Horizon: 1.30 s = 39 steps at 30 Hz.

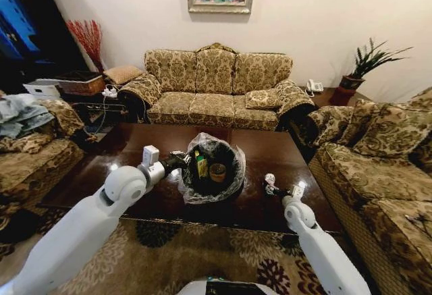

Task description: Move to the front of the table and place the trash on the table into the trash bin.

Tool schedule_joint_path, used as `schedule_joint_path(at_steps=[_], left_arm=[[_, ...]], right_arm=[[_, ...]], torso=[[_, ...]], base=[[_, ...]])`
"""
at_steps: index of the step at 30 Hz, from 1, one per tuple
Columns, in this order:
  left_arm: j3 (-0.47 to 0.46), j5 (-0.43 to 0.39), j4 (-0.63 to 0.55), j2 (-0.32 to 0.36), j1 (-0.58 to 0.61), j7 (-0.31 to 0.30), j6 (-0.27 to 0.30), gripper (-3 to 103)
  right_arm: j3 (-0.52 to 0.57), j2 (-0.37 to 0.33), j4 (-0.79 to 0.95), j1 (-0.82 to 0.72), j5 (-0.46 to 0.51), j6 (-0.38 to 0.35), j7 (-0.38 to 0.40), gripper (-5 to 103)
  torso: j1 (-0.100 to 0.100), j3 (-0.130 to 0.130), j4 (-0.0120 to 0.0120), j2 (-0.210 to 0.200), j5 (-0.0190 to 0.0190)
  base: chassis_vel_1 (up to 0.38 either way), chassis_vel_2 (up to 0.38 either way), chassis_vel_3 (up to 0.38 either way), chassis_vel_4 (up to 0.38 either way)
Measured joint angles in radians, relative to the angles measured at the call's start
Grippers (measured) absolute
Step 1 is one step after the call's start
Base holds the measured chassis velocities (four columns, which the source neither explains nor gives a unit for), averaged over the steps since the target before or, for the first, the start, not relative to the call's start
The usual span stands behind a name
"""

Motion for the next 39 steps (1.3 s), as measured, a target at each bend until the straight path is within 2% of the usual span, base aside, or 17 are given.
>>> schedule_joint_path(at_steps=[6,7,8,10,11,12,14,19,20,24,36,39], left_arm=[[0.006,-0.003,0.013,0.001,-0.015,0.0,0.0,2],[0.006,-0.003,0.015,0.001,-0.017,0.0,0.0,2],[0.006,-0.003,0.015,0.001,-0.017,0.0,0.0,2],[0.006,-0.005,0.018,0.001,-0.021,0.001,0.0,2],[0.006,-0.005,0.018,0.001,-0.023,0.001,0.0,2],[0.006,-0.006,0.018,0.0,-0.023,0.001,0.0,2],[0.006,-0.007,0.018,0.0,-0.024,0.001,0.0,2],[0.006,-0.008,0.019,0.0,-0.026,0.002,-0.001,2],[0.006,-0.008,0.019,0.0,-0.026,0.002,-0.001,2],[0.008,-0.009,0.014,0.0,-0.027,0.003,-0.002,2],[0.009,-0.016,-0.004,0.005,-0.025,0.003,-0.003,2],[0.006,-0.022,-0.009,0.013,-0.028,0.001,-0.004,2]], right_arm=[[0.005,0.003,-0.023,0.0,-0.029,-0.018,-0.062,56],[0.003,0.006,-0.026,-0.001,-0.037,-0.01,-0.075,51],[0.003,0.006,-0.026,-0.001,-0.037,-0.01,-0.075,51],[-0.007,0.01,-0.029,-0.002,-0.052,0.011,-0.091,40],[-0.008,0.011,-0.029,-0.002,-0.055,0.014,-0.093,40],[-0.01,0.014,-0.029,-0.002,-0.055,0.016,-0.093,31],[-0.01,0.017,-0.029,-0.002,-0.056,0.018,-0.092,31],[-0.002,0.018,-0.018,-0.016,-0.056,0.023,-0.082,15],[-0.002,0.018,-0.018,-0.016,-0.056,0.023,-0.082,15],[0.01,0.012,-0.002,-0.035,-0.056,0.026,-0.07,2],[0.016,-0.001,0.082,-0.07,-0.049,0.032,-0.037,0],[0.017,-0.015,0.133,-0.073,-0.055,0.053,-0.015,0]], torso=[[0.0,0.0,0.0001,0.0,0.0],[0.0,0.0,0.0,0.0,-0.0002],[0.0,0.0,0.0,0.0,-0.0002],[0.0,0.0,0.0001,0.0,-0.0004],[0.0,0.0,0.0001,0.0,-0.0004],[0.0,0.0,0.0001,0.0,-0.0004],[0.0,0.0,0.0003,0.0,-0.0001],[0.0,0.0,0.0001,0.0,-0.0002],[0.0,0.0,0.0001,0.0,-0.0002],[0.0,0.0,0.0001,0.0,0.0001],[0.0,0.0,0.0,0.0,0.0002],[0.0,0.0,0.0,0.0,0.0003]], base=[[0.0,0.0,0.0,0.0],[0.0,0.0,0.0,0.0],[0.0,0.0,0.0,0.0],[0.0,0.0,0.0,0.0],[0.0,0.0,0.0,0.0],[0.0,0.0,0.0,0.0],[0.0,0.0,0.0,0.0],[0.0,0.0,0.0,0.0],[0.0,0.0,0.0,0.0],[0.0,0.0,0.0,0.0],[0.0,0.0,0.0,0.0],[0.0,0.0,0.0,0.0]])
